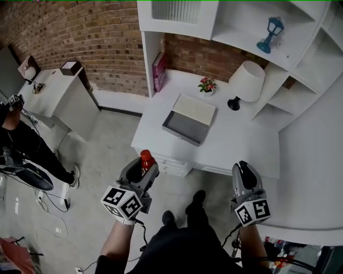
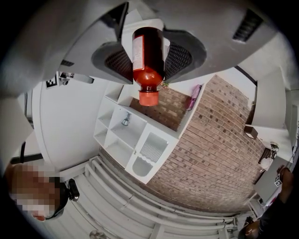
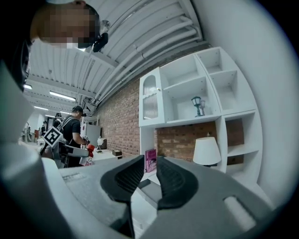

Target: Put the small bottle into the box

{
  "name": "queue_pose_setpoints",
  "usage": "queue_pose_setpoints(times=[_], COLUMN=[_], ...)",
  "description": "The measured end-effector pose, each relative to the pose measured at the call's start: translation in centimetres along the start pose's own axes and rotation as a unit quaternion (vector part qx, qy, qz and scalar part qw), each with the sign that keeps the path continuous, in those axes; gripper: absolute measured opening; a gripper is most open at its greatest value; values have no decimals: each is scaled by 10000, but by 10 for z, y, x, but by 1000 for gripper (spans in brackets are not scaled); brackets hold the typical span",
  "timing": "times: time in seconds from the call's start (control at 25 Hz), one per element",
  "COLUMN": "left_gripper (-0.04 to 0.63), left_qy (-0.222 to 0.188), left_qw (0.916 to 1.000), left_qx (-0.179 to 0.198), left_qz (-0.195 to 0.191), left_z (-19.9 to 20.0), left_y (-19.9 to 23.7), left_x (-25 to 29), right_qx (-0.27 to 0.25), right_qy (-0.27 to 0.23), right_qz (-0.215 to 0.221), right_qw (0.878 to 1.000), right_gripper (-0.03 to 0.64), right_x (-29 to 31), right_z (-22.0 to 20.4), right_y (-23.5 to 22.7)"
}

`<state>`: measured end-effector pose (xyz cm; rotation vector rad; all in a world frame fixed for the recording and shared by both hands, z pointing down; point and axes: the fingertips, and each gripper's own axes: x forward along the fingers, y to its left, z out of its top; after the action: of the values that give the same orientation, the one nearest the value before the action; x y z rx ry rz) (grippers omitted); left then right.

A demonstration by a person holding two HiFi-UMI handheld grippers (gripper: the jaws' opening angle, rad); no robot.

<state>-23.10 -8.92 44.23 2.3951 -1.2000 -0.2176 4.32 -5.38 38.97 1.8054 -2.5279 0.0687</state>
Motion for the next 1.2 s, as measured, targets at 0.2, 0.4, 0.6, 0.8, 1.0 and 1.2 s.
queue_pose_setpoints(times=[0.2,0.4,0.6,0.8,1.0,1.2], left_gripper=[207,207,207,207,207,207], left_qy=[159,304,383,577,976,1380], left_qw=[9994,9974,9948,9926,9896,9855], left_qx=[-214,-337,-497,-567,-611,-686], left_qz=[221,568,805,904,865,704], left_z=[-10,-19,-28,-46,-65,-81], left_y=[18,34,40,45,56,77], left_x=[35,85,143,180,213,250], right_qx=[198,142,496,360,403,414], right_qy=[-33,-79,-64,45,147,207], right_qz=[303,681,864,998,865,578], right_qw=[9993,9975,9950,9943,9953,9973], right_gripper=[77,77,74,74,74,72], right_x=[40,86,126,145,152,162], right_z=[-12,-11,-14,-21,-26,-29], right_y=[-22,-58,-104,-132,-150,-162])
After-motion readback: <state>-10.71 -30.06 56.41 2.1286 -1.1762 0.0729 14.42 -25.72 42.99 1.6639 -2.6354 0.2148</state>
